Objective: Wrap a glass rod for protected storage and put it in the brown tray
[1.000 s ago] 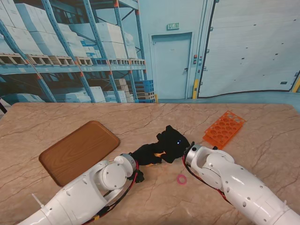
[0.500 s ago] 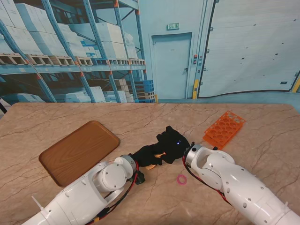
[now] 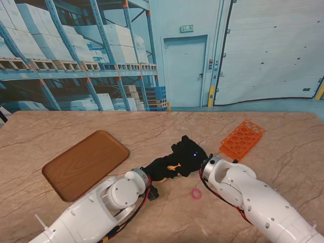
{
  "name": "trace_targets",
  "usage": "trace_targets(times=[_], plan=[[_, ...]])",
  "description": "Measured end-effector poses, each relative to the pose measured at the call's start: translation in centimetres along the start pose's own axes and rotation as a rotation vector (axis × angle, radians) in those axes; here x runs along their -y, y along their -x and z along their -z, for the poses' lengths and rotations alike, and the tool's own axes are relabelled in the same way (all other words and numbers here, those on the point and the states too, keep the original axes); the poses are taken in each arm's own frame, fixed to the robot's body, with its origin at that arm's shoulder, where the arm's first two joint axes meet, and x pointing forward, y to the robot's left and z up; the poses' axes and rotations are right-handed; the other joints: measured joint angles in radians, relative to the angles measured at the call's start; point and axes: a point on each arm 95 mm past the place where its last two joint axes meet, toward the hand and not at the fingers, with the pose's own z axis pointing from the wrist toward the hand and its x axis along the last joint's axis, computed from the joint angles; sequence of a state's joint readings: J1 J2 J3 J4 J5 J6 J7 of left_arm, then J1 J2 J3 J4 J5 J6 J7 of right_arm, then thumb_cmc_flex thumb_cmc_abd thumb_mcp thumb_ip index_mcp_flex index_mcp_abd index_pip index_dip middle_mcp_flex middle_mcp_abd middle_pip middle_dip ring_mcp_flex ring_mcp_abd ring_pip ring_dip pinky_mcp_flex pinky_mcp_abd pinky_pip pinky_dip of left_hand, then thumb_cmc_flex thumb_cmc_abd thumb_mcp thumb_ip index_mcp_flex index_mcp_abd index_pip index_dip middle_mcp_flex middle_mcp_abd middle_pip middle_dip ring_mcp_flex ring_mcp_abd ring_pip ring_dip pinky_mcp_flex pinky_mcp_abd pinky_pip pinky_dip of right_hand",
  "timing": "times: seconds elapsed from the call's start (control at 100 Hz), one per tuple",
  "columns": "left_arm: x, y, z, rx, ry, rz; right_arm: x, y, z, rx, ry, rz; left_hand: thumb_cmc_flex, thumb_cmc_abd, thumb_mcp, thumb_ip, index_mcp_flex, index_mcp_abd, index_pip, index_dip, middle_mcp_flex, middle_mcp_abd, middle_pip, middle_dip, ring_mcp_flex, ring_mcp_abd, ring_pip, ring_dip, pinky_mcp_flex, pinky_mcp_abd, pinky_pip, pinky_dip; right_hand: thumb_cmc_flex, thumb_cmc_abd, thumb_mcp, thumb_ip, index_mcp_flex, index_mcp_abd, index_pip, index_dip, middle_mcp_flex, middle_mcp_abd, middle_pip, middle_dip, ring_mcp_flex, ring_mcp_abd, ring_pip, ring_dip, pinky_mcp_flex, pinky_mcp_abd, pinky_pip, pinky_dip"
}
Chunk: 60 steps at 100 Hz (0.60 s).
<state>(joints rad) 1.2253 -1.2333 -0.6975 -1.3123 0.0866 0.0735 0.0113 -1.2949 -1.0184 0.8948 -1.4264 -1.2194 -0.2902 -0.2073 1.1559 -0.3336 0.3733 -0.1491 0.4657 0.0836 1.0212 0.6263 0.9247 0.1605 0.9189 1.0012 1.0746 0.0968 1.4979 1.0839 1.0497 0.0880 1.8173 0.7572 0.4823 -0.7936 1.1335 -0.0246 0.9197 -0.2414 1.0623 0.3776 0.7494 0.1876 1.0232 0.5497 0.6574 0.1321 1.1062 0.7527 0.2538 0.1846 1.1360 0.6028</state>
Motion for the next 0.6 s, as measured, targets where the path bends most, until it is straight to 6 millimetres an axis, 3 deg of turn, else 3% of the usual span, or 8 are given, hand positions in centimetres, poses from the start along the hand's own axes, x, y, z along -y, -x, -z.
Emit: trace_targets(times=[0.1, 0.23, 0.33, 0.38, 0.4, 0.47, 0.6], plan=[[-0.2, -0.2, 0.0, -0.005, -0.002, -0.01, -0.1, 0.0, 0.4, 0.008, 0.006, 0.012, -0.039, 0.0, 0.024, -0.001, 0.0, -0.005, 0.002, -0.017, 0.069, -0.033, 0.084, 0.0, 0.066, -0.021, 0.031, -0.031, 0.043, -0.01, 0.004, 0.099, 0.0, 0.013, -0.012, -0.016, -0.016, -0.012, 0.0, -0.001, 0.0, 0.0, 0.0, 0.001, 0.0, 0.0, 0.0, 0.0, 0.0, 0.0, 0.0, 0.0], [-0.3, -0.4, 0.1, -0.022, -0.012, -0.032, -0.1, 0.2, 1.0, 0.023, 0.017, 0.026, -0.117, 0.0, 0.051, -0.004, 0.007, -0.006, 0.002, -0.104, 0.163, -0.103, 0.174, 0.036, 0.11, -0.034, 0.079, -0.067, 0.066, -0.011, 0.007, 0.173, 0.0, 0.024, -0.024, -0.019, -0.074, -0.049, 0.003, 0.006, 0.0, 0.0, -0.002, 0.001, 0.0, 0.0, 0.0, 0.0, 0.0, 0.0, 0.0, 0.0], [-0.3, -0.5, 0.1, -0.033, -0.026, -0.038, -0.1, 0.4, 1.5, 0.038, 0.025, 0.028, -0.168, -0.003, 0.079, -0.008, 0.023, -0.006, 0.002, -0.163, 0.196, -0.12, 0.206, 0.071, 0.126, -0.042, 0.125, -0.104, 0.073, -0.011, 0.01, 0.2, 0.01, 0.04, -0.031, -0.018, -0.12, -0.065, -0.003, 0.014, -0.001, 0.0, -0.015, 0.001, 0.0, -0.001, -0.017, 0.0, 0.0, 0.0, 0.0, 0.0], [-0.4, -0.5, 0.1, -0.038, -0.035, -0.039, -0.2, 0.4, 1.8, 0.043, 0.031, 0.029, -0.216, -0.027, 0.126, 0.0, 0.037, -0.006, 0.002, -0.179, 0.211, -0.135, 0.222, 0.085, 0.131, -0.047, 0.142, -0.121, 0.074, -0.012, 0.011, 0.213, -0.001, 0.076, -0.044, -0.015, -0.136, -0.068, -0.024, 0.017, -0.01, 0.0, -0.027, 0.0, -0.001, -0.003, -0.034, -0.009, -0.007, 0.0, 0.0, 0.0], [-0.4, -0.5, 0.1, -0.04, -0.038, -0.04, -0.2, 0.5, 1.8, 0.045, 0.032, 0.03, -0.235, -0.038, 0.142, 0.019, 0.046, -0.006, 0.002, -0.189, 0.221, -0.14, 0.229, 0.092, 0.136, -0.049, 0.151, -0.13, 0.077, -0.012, 0.012, 0.217, -0.009, 0.089, -0.051, -0.015, -0.137, -0.072, -0.037, 0.018, -0.016, 0.0, -0.028, 0.0, -0.001, -0.003, -0.037, -0.009, -0.009, 0.0, 0.0, 0.0], [-0.4, -0.6, 0.0, -0.048, -0.048, -0.042, -0.2, 0.6, 2.2, 0.053, 0.038, 0.03, -0.312, -0.079, 0.205, 0.02, 0.056, -0.006, 0.002, -0.196, 0.238, -0.154, 0.247, 0.097, 0.138, -0.052, 0.164, -0.145, 0.077, -0.012, 0.013, 0.226, -0.022, 0.132, -0.088, -0.015, -0.15, -0.08, -0.076, 0.041, -0.026, 0.0, -0.042, -0.002, -0.004, -0.007, -0.053, -0.014, -0.01, 0.0, 0.0, 0.0], [-0.4, -0.6, 0.0, -0.066, -0.06, -0.071, -0.3, 0.8, 2.8, 0.072, 0.047, 0.025, -0.412, -0.174, 0.229, 0.02, 0.073, 0.0, -0.002, -0.198, 0.285, -0.208, 0.308, 0.108, 0.147, -0.062, 0.174, -0.158, 0.079, -0.012, 0.014, 0.238, -0.074, 0.192, -0.178, -0.013, -0.169, -0.098, -0.194, 0.14, -0.042, -0.001, -0.064, -0.003, -0.006, -0.011, -0.08, -0.023, -0.023, 0.0, -0.024, 0.0]])
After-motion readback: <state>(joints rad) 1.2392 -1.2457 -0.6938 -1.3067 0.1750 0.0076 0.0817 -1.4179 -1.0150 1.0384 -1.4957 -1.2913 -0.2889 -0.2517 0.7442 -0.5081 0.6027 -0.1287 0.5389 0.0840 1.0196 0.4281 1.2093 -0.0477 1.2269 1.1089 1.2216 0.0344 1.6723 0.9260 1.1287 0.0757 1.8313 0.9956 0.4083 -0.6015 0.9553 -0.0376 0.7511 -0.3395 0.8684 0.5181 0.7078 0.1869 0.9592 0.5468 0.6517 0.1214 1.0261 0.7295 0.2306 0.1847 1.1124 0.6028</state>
